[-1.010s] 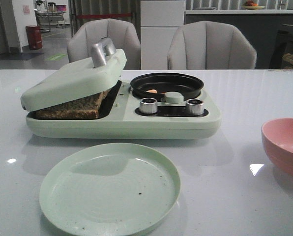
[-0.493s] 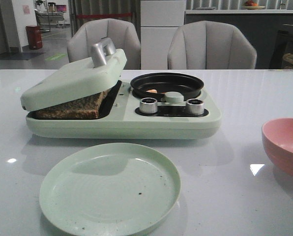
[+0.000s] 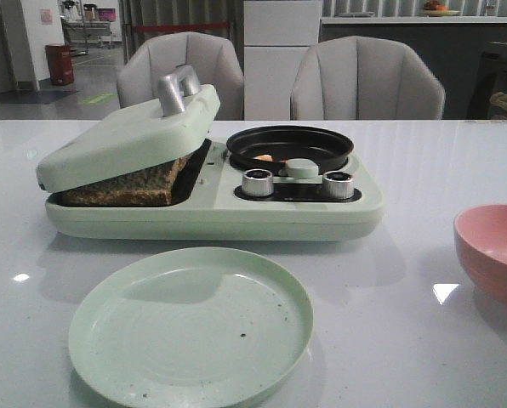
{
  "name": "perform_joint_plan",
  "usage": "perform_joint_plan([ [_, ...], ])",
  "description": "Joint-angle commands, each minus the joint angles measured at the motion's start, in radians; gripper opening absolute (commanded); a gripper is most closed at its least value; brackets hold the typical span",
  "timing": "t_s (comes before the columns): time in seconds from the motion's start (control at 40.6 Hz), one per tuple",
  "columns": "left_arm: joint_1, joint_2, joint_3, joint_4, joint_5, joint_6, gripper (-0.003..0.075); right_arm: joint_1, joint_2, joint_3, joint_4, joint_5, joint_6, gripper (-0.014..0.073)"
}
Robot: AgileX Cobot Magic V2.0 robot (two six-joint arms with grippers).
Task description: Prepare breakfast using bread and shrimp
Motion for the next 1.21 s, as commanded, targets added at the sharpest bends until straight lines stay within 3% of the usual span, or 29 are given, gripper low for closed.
perform_joint_plan([
  [0.0,-0.007,-0.019,0.030,-0.001,-0.089,-0.007,0.0101,-0.025,-0.079,0.010,-0.036,-0.163,-0.005,0.0009],
  [0.37,-0.007,-0.019,0.030,-0.001,-0.089,-0.007,0.0101,-0.045,-0.371,0.315,-0.147,-0.563,-0.005,0.0009],
  [0.567,-0.007,-0.019,0.030,-0.001,-0.089,-0.007,0.0101,-0.057,-0.510,0.464,-0.151,-0.704,-0.005,0.0009],
  [0.813,-0.007,-0.019,0.030,-0.001,-0.089,-0.007,0.0101,-0.113,-0.639,0.637,-0.150,-0.824,-0.005,0.0009],
  [0.961,-0.007,-0.017,0.030,-0.001,-0.089,-0.007,0.0101,-0.115,-0.636,0.634,-0.150,-0.779,-0.005,0.0009],
  [1.183,-0.007,-0.017,0.030,-0.001,-0.089,-0.007,0.0101,-0.114,-0.636,0.634,-0.088,-0.825,0.001,0.0009],
])
